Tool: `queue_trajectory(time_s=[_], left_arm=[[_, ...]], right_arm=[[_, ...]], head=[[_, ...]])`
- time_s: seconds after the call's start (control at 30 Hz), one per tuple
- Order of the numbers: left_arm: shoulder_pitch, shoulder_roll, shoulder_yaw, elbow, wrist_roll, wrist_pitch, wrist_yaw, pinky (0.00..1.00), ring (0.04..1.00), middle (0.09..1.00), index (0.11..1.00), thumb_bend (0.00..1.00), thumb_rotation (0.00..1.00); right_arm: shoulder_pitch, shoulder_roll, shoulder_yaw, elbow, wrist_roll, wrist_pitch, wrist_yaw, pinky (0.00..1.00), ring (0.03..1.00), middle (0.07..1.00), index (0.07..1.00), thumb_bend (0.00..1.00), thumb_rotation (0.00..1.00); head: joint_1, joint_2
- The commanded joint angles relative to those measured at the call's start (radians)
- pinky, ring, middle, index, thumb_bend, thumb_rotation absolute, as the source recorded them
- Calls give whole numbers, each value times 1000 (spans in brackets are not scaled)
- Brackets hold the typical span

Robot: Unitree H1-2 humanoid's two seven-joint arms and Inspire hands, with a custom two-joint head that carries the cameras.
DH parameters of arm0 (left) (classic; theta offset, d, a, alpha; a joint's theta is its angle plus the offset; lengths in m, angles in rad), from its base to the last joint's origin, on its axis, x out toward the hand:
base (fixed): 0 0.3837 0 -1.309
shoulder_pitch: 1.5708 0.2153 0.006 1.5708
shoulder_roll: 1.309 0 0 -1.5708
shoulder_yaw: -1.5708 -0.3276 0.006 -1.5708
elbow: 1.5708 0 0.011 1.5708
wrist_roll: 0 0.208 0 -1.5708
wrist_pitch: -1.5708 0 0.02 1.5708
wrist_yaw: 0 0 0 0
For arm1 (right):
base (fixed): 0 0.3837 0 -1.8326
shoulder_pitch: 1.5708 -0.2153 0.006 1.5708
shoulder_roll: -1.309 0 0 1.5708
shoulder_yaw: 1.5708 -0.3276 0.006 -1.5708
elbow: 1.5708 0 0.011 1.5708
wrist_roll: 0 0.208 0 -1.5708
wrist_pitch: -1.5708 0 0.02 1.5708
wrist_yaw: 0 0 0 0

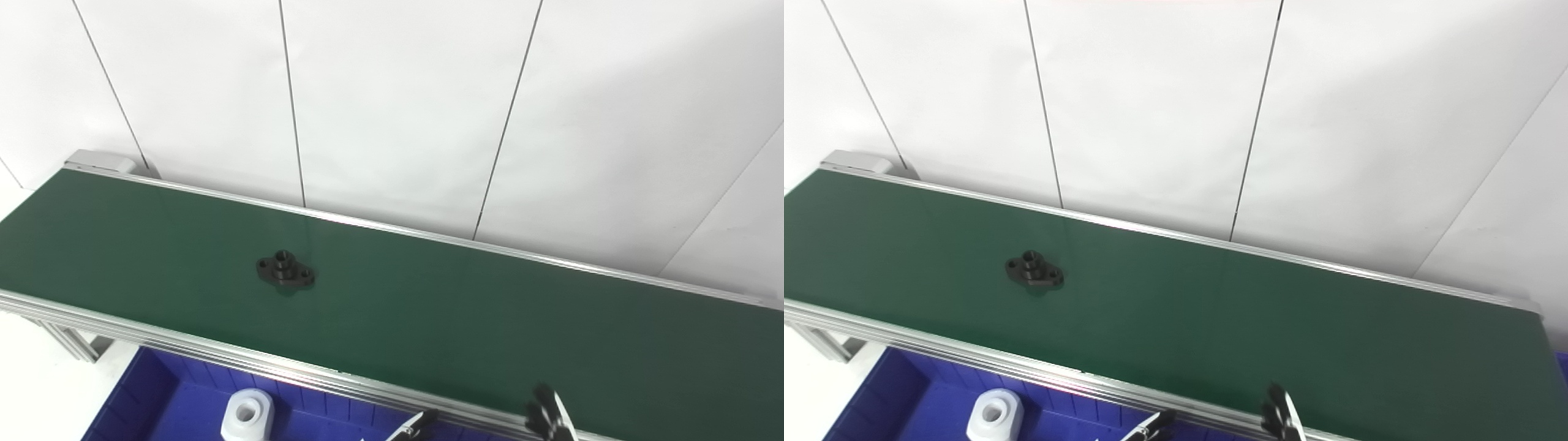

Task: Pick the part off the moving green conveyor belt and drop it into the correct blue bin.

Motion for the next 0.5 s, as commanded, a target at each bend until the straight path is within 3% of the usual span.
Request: queue_trajectory(time_s=[0.0, 0.07, 0.23, 0.33, 0.47], left_arm=[[-6, -26, -16, -23, 17, -39, 11, 792, 934, 975, 956, 1000, 824], [-10, -24, -18, -25, 27, -36, 16, 796, 939, 977, 952, 1000, 839], [-23, -24, -17, -14, 22, -36, 12, 784, 949, 989, 956, 1000, 833], [-31, -26, -17, -2, 21, -41, 13, 791, 951, 989, 959, 992, 831], [-39, -32, -20, 16, 14, -41, 13, 811, 964, 996, 963, 999, 822]], right_arm=[[-56, 22, -5, -71, -36, 47, 15, 846, 922, 970, 951, 917, 690], [-113, 35, -7, -96, -52, 106, 29, 897, 951, 985, 953, 971, 633], [-281, 47, -5, -124, -141, 285, 87, 899, 962, 1000, 982, 986, 617], [-386, 39, 3, -117, -221, 396, 135, 819, 906, 942, 985, 988, 655], [-502, 34, 31, -74, -305, 500, 189, 734, 865, 910, 967, 984, 606]], head=[[-8, 2], [-11, 2], [-27, 1], [-33, 0], [-29, 0]])
